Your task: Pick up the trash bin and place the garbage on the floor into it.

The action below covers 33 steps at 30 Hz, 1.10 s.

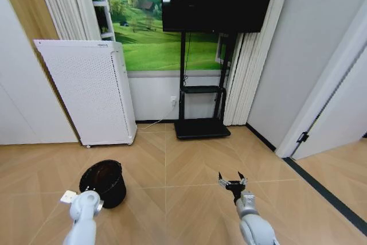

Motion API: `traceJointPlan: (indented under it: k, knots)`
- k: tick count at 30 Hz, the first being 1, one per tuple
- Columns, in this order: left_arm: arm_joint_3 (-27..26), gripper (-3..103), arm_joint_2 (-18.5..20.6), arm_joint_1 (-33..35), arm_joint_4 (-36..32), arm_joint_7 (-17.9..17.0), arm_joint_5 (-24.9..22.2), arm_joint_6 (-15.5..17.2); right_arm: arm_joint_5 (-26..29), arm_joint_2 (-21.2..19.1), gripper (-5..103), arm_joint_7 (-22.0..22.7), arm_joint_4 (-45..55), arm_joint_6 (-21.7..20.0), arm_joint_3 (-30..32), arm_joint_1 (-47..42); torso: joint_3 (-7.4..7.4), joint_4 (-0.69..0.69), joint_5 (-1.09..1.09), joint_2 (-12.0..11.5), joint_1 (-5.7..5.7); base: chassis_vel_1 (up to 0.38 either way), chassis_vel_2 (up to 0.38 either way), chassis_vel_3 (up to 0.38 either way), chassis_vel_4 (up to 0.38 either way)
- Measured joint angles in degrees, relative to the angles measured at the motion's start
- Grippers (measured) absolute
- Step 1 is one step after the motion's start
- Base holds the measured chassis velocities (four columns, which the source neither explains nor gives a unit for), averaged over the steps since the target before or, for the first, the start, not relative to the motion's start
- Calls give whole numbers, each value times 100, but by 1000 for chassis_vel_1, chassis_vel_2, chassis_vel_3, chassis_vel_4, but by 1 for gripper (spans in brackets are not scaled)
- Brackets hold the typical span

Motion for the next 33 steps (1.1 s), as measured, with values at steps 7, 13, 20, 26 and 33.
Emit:
traceJointPlan:
  k: [7,13,20,26,33]
  knots:
    - [3,4,55,-579,585,-230,-68,-26,10,-21,100,39,-5,-8,-3,16,0,0,-2,0,0,0,0,0,0]
    - [-36,4,137,-947,973,-314,-39,-73,13,-69,100,57,-17,1,37,-4,0,-1,-1,0,0,0,0,0,0]
    - [-39,4,174,-1190,1459,-237,-22,-95,13,-67,100,128,-57,51,26,14,0,0,-1,0,0,0,0,0,0]
    - [-14,3,210,-1323,1719,-145,4,-95,13,-101,100,132,-125,76,1,75,0,0,-1,0,0,0,0,0,0]
    - [-26,30,254,-1328,1737,3,191,-139,6,-94,100,135,-186,93,9,85,-1,0,1,1,0,0,0,0,0]
